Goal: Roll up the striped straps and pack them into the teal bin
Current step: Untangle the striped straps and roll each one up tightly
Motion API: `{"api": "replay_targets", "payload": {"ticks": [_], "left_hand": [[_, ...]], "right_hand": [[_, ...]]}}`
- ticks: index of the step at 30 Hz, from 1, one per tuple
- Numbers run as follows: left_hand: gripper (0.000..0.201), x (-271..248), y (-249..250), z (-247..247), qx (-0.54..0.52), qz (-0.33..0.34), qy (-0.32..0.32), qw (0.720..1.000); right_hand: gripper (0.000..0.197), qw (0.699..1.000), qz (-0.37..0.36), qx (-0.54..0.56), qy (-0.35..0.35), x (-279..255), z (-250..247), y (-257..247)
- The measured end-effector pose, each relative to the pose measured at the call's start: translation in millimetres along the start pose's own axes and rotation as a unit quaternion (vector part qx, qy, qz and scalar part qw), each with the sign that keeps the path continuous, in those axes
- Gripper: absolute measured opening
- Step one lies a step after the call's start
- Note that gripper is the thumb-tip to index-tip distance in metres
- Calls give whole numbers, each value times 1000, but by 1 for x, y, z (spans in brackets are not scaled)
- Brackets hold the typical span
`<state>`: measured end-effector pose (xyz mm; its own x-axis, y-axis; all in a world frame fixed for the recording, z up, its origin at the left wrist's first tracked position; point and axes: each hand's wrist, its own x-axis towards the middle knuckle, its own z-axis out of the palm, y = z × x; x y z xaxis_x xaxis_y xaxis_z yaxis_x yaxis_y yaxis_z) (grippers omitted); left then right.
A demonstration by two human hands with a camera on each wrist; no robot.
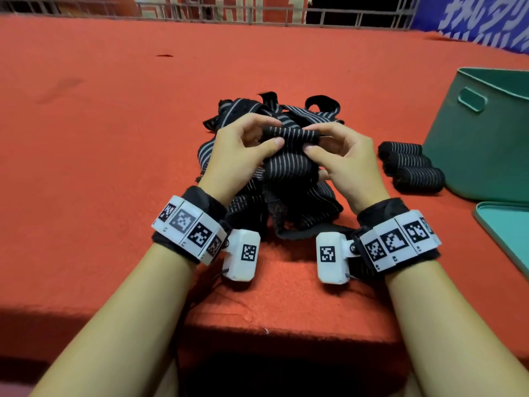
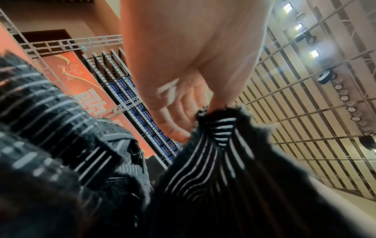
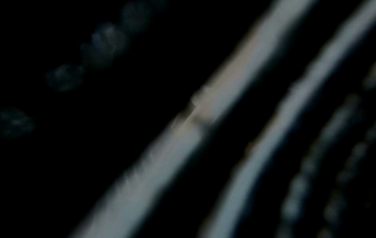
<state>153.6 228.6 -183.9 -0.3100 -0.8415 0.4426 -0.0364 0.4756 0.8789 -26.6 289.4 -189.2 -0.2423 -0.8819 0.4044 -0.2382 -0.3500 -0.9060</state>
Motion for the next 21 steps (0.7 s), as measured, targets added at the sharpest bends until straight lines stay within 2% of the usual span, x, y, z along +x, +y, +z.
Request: {"api": "replay_targets", "payload": {"ticks": [3,5,9,12,16,21], "left_hand": [[24,1,3,2,40,-23,-34,998],[22,1,4,2,79,-15,-57,995],[16,3,0,0,115,14,-49,992],[17,6,-7,-4,144,22,-59,988],[15,8,-11,-9,195,27,-49,979],[19,10,-6,-9,258,42,-56,964]], "right_hand": [[26,999,-29,-6,34,3,-2,6],[28,998,-41,-17,54,6,-3,10],[31,995,-33,-57,74,11,-2,17],[34,994,-32,-92,53,12,0,17],[26,988,-12,-149,-39,12,3,13],[38,960,-56,-273,-39,11,5,6]]}}
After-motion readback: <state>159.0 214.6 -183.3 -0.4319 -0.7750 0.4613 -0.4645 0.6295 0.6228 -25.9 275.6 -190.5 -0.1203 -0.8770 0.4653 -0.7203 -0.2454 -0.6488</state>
